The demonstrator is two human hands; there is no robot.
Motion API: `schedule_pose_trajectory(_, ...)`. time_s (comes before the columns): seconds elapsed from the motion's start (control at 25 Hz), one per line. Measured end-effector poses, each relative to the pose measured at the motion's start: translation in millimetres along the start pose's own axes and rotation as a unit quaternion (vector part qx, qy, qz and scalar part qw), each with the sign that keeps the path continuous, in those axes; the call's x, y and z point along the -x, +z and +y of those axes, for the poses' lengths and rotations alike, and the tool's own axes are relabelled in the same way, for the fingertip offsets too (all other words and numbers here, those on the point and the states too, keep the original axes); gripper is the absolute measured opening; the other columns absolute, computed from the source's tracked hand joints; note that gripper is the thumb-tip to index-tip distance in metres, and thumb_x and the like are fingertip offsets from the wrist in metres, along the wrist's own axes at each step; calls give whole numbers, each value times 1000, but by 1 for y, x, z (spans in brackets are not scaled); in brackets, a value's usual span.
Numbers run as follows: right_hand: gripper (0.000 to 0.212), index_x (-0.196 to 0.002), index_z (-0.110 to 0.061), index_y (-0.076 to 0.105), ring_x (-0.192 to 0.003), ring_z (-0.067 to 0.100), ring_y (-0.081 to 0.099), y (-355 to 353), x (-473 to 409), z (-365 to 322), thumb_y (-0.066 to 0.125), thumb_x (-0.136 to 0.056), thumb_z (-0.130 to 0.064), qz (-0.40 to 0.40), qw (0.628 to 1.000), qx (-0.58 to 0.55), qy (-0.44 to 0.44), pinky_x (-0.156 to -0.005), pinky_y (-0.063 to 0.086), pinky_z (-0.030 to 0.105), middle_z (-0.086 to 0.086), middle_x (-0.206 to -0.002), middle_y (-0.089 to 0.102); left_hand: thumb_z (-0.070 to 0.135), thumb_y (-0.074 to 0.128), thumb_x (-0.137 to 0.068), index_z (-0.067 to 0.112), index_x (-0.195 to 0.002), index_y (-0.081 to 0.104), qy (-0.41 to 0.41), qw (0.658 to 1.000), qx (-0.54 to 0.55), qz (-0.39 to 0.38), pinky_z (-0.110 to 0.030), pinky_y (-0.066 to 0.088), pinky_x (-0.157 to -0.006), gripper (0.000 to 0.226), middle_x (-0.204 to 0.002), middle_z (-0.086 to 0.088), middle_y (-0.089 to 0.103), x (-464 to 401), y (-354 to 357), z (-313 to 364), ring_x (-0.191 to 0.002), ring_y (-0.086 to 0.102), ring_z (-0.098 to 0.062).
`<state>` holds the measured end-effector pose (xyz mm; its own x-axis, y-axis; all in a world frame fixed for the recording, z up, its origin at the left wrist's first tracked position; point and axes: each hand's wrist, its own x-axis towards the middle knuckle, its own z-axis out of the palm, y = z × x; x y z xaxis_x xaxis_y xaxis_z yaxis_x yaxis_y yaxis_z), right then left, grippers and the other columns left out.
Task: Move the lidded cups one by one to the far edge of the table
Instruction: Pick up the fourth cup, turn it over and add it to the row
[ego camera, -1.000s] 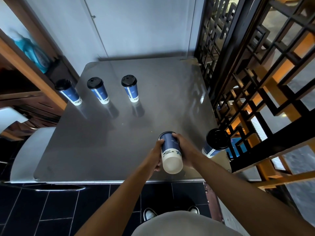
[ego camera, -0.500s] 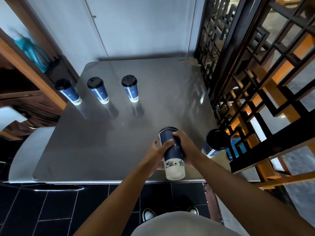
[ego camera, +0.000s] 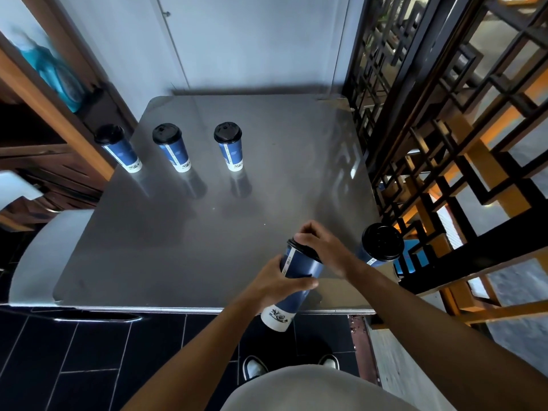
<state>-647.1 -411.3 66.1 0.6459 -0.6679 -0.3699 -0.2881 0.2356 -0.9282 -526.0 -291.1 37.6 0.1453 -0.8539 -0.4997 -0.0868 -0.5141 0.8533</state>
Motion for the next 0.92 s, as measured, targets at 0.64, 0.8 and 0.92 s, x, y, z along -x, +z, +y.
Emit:
schedule_pose_trajectory(0.64, 37, -110, -29, 75, -111, 38, 63, 11, 5, -10, 49, -84, -34, -103, 993, 53, -19, -101, 48, 51, 10, -111, 73, 33, 87, -64, 36, -110, 61, 91, 995, -38, 18, -28, 61, -70, 53, -95, 11, 74, 6, -12, 3, -83, 74, -10)
schedule_pose_trajectory(0.8, 36, -121, -26, 70, -116, 29, 66, 13, 1, -11, 52, -92, -38, -76, 997, 15, -6, -104, 49, 41, 10, -122, 71, 32, 87, -65, 33, -114, 58, 73, 997, -7, 39, -19, 55, -66, 57, -96, 12, 75, 8, -11, 3, -82, 74, -6)
schedule_pose_trajectory(0.92, 34, -131, -7, 60, -107, 14, 69, 12, -4, -11, 43, -107, -26, 20, 990, -136, -1, -91, 55, 28, 8, -121, 68, 36, 82, -76, 19, -133, 49, -4, 972, 229, 46, -37, 61, -61, 68, -114, -17, 72, 6, -8, 12, -79, 74, -29)
